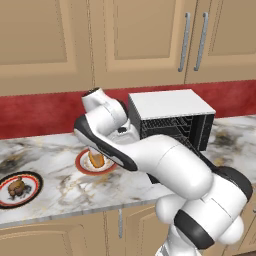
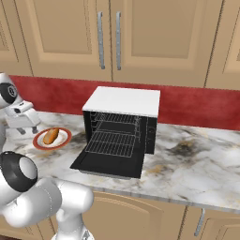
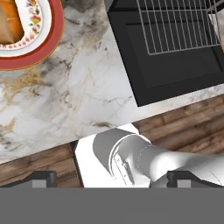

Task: Open the toaster oven door. Place the hotdog bun on the bottom rack in the toaster oven and place the chicken drumstick on the top rack.

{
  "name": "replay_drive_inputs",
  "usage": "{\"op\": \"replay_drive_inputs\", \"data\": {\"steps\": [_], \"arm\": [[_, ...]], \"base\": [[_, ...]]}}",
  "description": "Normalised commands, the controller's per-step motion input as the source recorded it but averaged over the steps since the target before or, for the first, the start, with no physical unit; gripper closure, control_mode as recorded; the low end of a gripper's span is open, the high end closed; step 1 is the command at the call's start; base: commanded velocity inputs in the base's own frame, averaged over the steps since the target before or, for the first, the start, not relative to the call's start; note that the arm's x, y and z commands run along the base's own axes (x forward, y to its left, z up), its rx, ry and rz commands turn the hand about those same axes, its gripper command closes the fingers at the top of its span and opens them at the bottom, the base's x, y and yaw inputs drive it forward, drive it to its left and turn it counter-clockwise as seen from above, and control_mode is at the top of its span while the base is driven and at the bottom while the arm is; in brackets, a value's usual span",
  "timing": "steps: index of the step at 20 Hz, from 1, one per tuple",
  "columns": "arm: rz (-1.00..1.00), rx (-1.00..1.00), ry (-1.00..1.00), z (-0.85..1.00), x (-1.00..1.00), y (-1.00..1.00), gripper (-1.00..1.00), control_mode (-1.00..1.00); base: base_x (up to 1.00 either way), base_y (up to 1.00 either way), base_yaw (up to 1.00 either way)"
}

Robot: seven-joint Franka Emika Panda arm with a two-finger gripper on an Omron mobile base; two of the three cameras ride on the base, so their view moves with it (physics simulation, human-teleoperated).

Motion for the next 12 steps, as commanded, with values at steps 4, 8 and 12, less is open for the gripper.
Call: {"op": "replay_drive_inputs", "data": {"steps": [4,8,12], "arm": [[0.15,0.0,-0.01,-0.18,0.34,0.17,-1.0,-1.0],[0.11,0.02,0.0,-0.22,0.43,0.23,-1.0,-1.0],[0.09,0.04,0.0,-0.23,0.43,0.17,-1.0,-1.0]], "base": [[0.0,0.0,0.0],[0.0,0.0,0.0],[0.0,0.0,0.0]]}}
